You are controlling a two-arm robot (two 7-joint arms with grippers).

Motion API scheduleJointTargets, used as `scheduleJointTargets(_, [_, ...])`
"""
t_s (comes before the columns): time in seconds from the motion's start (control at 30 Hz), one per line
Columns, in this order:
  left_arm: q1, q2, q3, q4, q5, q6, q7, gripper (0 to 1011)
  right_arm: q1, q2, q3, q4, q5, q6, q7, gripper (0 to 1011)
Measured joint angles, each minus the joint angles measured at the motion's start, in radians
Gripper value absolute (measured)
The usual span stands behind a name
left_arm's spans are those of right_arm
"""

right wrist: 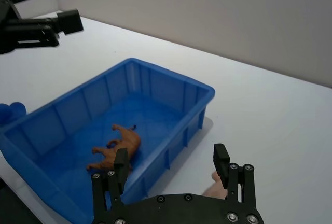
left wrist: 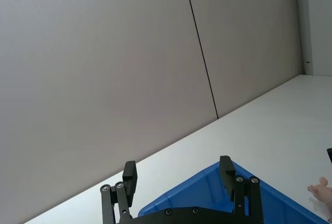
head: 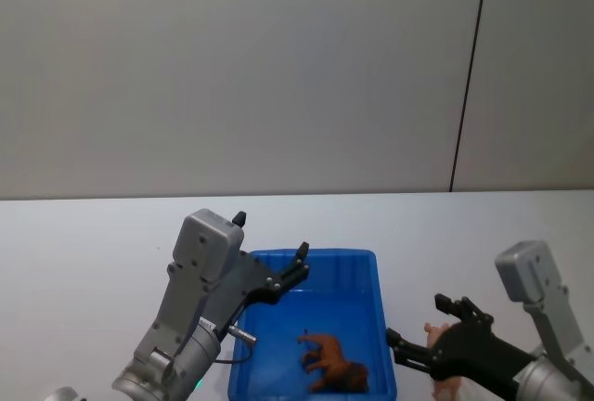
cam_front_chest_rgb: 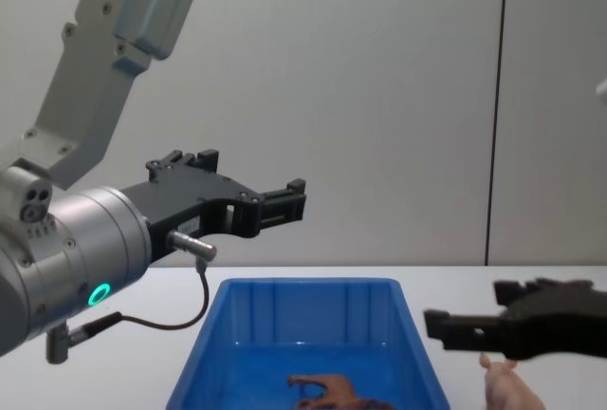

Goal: Pick up the two dolls from the table and place them into the box.

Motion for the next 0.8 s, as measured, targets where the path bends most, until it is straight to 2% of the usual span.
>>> scheduleJointTargets(0.3, [0.000, 0.000, 0.000, 0.000, 0.000, 0.000, 0.000, 1002, -0.041, 0.027, 0.009, -0.008, 0.011, 0.018, -0.040, 1001])
scheduleJointTargets(0.8, [0.000, 0.000, 0.000, 0.000, 0.000, 0.000, 0.000, 1002, -0.053, 0.031, 0.011, 0.034, 0.024, 0.051, -0.072, 1001])
